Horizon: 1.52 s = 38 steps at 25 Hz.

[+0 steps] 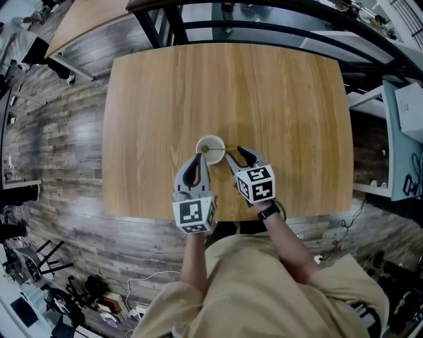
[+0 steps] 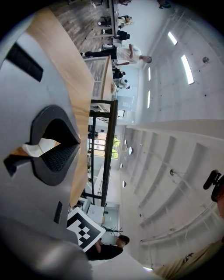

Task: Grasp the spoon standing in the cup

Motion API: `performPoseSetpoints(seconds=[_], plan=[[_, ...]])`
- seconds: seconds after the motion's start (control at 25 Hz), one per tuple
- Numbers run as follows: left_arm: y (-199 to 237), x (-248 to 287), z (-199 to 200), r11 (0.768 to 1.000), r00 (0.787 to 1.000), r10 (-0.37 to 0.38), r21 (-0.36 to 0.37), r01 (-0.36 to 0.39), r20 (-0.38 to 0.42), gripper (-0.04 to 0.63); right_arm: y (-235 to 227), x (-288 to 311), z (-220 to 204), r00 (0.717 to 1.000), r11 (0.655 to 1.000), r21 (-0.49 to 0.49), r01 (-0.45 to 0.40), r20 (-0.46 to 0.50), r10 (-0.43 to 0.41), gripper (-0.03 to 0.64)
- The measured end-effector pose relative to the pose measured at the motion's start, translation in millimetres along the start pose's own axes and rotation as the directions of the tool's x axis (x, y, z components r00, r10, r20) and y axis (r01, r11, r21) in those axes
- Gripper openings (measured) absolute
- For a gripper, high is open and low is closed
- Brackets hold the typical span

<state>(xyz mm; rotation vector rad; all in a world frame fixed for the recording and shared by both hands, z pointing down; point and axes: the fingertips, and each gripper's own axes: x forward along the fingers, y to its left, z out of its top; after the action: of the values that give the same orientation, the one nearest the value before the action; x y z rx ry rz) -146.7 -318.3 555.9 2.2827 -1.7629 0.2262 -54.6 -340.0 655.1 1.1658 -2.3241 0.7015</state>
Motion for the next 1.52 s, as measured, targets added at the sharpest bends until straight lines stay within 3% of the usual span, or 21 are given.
performPoseSetpoints(seconds=[0.2, 0.56, 0.92, 1.52], plan=[[-1.8, 5.6, -7.1, 1.0, 1.0, -0.012, -0.028, 0.011, -0.016, 0.005, 0.4, 13.9, -3.2, 1.0, 0.999, 0.034, -0.013, 0.012, 0.013, 0.141], [4.1, 8.9, -7.5, 1.0, 1.0, -0.006, -0.03, 0.005, -0.022, 0.005, 1.9, 21.3, 0.4, 0.999, 0.998, 0.066, -0.001, 0.036, -0.001, 0.031], [6.9, -3.1, -7.4, 1.0, 1.0, 0.008, -0.022, -0.008, -0.019, 0.005, 12.1, 8.5, 10.3, 0.997, 0.999, 0.038, -0.011, 0.075, 0.008, 0.017], [4.1, -32.4, 25.6, 1.0, 0.999, 0.017, 0.022, -0.018, 0.047, 0.005, 24.9, -46.1, 53.0, 0.979, 0.999, -0.034, 0.012, 0.205, -0.004, 0.017]])
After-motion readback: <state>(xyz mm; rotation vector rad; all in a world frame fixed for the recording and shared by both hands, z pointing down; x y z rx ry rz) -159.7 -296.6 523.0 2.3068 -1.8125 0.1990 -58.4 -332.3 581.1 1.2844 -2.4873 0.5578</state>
